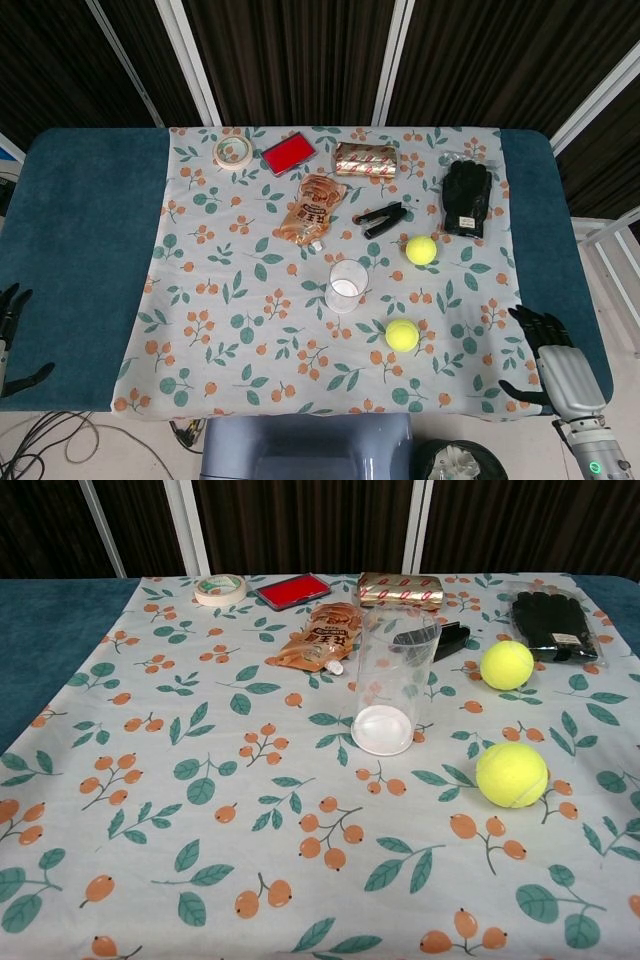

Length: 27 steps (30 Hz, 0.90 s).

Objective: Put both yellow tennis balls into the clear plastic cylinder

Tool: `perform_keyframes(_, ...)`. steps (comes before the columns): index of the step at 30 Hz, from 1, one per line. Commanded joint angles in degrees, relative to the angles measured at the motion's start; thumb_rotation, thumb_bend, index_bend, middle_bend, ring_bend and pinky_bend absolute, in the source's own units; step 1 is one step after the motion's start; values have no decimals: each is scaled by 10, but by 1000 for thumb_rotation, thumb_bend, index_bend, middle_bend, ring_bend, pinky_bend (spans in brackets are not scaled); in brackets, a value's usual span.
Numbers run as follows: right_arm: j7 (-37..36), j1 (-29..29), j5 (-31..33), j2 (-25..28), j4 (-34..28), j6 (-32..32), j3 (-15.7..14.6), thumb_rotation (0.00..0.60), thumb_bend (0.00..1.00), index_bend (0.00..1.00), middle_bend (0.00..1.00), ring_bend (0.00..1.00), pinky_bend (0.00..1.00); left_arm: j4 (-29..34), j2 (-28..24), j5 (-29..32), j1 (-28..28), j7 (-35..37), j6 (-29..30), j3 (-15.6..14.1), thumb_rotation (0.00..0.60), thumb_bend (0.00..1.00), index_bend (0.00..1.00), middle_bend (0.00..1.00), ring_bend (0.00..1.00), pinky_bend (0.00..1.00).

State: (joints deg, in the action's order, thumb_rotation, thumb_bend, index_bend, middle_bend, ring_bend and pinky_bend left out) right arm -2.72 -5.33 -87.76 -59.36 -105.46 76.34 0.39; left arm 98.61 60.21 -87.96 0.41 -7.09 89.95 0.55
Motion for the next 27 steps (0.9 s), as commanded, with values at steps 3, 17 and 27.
perform_keyframes(3, 32, -58, 25, -3, -35, -80, 19, 600, 237, 85, 68, 88, 0, 0, 1, 1, 0, -2, 0, 0, 600, 41, 54, 0, 0, 137)
perform_keyframes(17, 157, -136, 123, -90, -54, -171, 41, 600, 238, 85, 68, 88, 0, -2, 2, 10, -4, -3, -11, 2, 600, 41, 54, 0, 0, 137)
perform_keyframes(27, 200, -168, 182, -158, -38, -187, 51, 600, 237, 115, 68, 141, 0, -3, 3, 13, -4, -4, -13, 3, 600, 41, 54, 0, 0, 137)
